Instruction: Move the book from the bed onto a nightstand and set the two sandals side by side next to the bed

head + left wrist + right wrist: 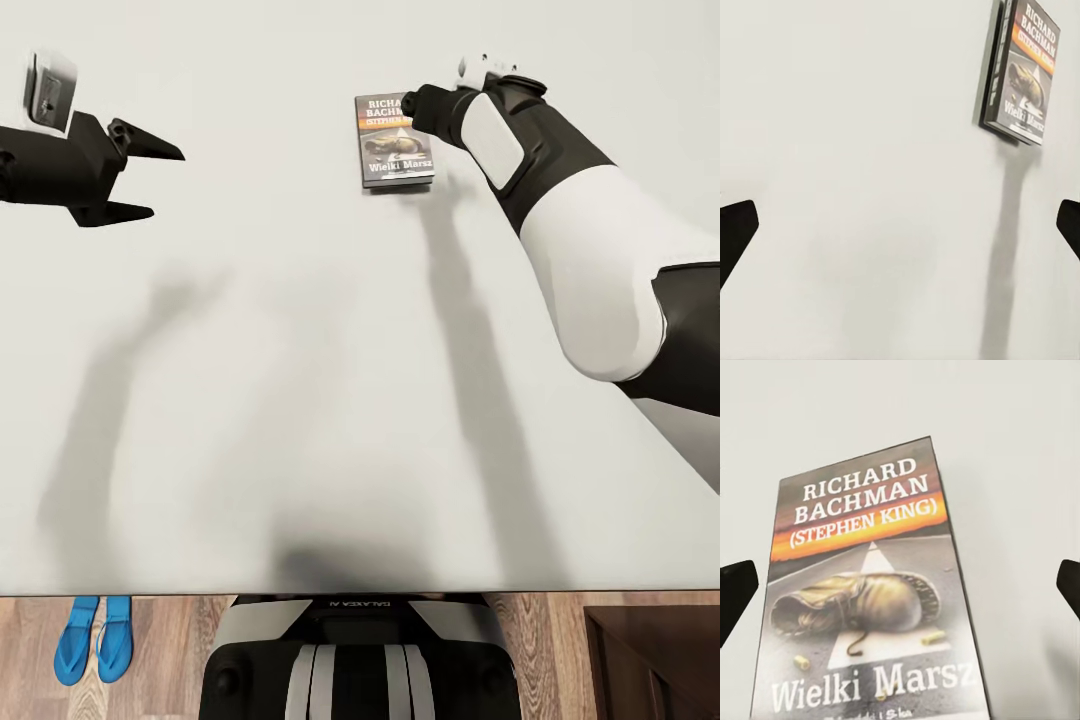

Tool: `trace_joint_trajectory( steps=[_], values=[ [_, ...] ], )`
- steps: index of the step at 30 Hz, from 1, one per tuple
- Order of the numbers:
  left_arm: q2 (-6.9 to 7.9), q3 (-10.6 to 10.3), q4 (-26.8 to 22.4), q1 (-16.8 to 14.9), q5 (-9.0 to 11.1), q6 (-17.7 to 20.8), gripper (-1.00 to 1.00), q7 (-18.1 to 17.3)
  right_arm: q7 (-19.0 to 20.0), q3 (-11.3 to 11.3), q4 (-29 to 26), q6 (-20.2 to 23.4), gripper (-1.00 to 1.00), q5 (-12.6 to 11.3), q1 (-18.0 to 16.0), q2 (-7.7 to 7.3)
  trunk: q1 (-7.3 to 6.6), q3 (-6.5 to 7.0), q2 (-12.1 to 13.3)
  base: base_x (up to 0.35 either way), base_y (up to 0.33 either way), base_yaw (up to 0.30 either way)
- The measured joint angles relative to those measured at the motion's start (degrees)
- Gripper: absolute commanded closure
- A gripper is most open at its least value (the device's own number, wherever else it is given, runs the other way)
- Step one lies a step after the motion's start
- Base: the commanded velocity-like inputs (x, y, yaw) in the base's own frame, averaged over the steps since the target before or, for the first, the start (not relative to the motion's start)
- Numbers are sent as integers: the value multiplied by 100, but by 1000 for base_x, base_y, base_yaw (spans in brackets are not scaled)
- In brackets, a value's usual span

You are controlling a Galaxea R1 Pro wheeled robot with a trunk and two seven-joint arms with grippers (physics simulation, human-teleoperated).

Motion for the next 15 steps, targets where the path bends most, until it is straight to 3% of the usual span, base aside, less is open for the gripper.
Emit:
trace_joint_trajectory(
  steps=[15],
  values=[
    [-2, -43, -41, 50, 10, 0, -100, -1, 208, 3, -186, 165, -100, 66, 10, 0, 0, -16, 0, 0, 0, 0]
  ],
)
